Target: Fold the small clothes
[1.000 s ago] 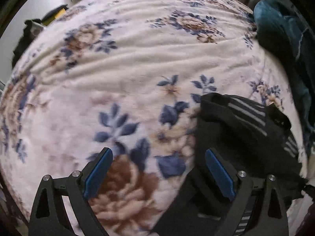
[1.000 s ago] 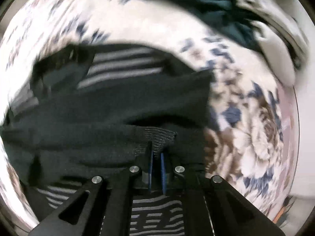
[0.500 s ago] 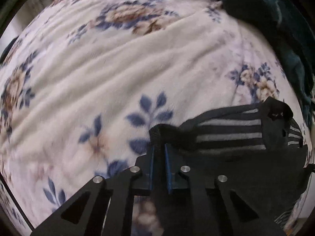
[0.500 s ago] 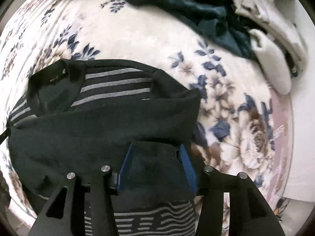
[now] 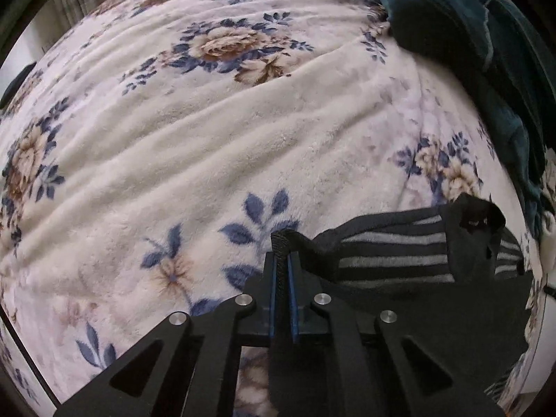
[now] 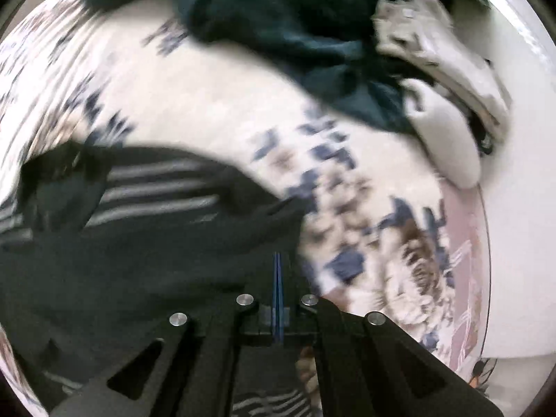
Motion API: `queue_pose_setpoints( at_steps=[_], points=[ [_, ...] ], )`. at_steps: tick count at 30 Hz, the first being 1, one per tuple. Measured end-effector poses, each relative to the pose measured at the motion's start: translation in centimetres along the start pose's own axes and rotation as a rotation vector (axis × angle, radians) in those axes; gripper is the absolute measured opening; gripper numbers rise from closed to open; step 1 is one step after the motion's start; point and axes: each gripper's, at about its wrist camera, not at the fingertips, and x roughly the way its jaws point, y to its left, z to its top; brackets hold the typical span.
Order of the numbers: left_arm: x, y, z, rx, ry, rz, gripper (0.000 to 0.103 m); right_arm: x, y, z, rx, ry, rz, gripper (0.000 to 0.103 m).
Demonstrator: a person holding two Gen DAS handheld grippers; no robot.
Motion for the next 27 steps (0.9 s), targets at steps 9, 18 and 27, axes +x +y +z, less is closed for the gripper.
queue_pose_setpoints(
  at_steps=[9, 18, 27],
  points=[
    [-0.6, 1.2, -1.6, -0.017, 0.001, 0.016, 0.004, 4.1, -3.7, -1.1, 0.137, 0.216, 0.252, 0.052],
    [-1.7, 0.8, -1.3, -0.006, -0.031, 0.022, 0.004, 2.9, -1.3, -2.3, 0.002, 0.095, 0.176, 0.006],
    [-0.8, 1.3, -0.4, -0.062, 0.018, -0.01, 0.009, 2.6, -3.1, 1.8, 0.065, 0.029, 0.143, 0.006]
  ],
)
